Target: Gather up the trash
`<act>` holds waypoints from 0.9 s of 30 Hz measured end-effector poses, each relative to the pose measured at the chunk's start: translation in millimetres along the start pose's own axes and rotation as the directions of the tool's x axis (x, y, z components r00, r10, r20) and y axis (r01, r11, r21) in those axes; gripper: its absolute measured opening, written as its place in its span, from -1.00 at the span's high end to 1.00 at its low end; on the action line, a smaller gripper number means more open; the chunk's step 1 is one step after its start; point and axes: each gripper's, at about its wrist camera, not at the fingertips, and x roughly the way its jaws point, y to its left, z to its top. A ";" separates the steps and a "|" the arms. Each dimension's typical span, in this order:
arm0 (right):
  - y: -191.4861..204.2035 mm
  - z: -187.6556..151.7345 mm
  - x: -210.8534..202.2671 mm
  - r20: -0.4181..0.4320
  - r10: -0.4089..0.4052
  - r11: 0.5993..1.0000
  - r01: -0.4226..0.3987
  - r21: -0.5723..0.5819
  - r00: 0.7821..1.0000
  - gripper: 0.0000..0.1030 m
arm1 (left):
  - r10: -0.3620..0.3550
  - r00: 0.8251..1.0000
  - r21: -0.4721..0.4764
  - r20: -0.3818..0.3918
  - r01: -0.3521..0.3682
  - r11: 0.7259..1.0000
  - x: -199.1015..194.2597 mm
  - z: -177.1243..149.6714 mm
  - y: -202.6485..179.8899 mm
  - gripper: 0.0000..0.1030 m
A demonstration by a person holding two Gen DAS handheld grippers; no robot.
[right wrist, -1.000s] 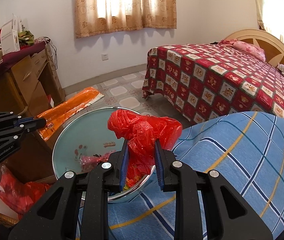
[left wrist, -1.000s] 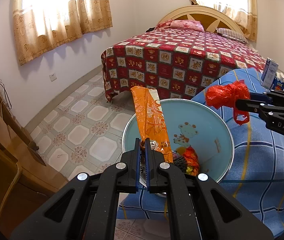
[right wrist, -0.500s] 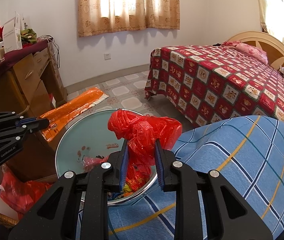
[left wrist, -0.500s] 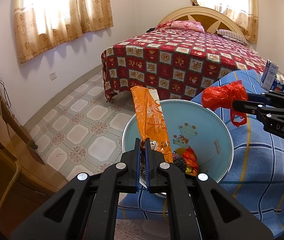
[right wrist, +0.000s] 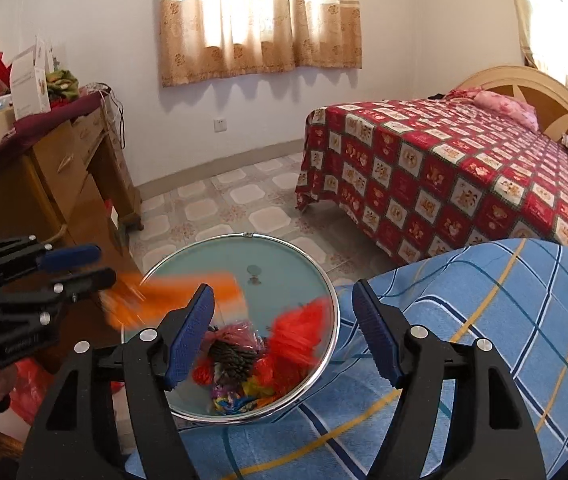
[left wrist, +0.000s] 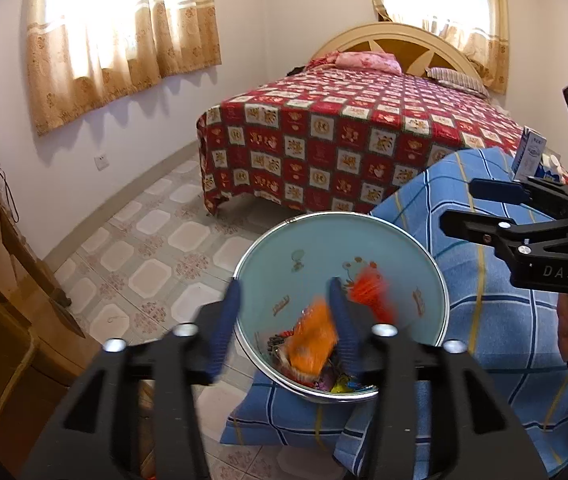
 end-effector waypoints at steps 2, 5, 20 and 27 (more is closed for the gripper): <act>-0.9 -0.6 -5.3 0.009 -0.003 1.000 0.003 0.014 1.000 -0.45 | 0.011 1.000 -0.009 0.017 -0.011 1.000 -4.5 1.0 0.1 -0.41; -5.8 -4.4 -21.9 0.037 -0.022 0.999 0.020 0.037 0.999 -0.55 | 0.009 0.999 -0.022 0.047 -0.008 1.000 -14.0 4.1 -0.2 -0.54; -18.4 -20.2 -95.2 0.176 -0.144 0.988 0.133 0.071 0.974 -0.73 | 0.051 0.978 -0.046 0.204 -0.042 0.998 -63.7 20.0 -8.6 -0.88; -22.5 -20.5 -105.7 0.189 -0.150 0.987 0.137 0.081 0.970 -0.75 | 0.058 0.975 -0.045 0.216 -0.050 0.998 -66.8 21.2 -8.0 -0.88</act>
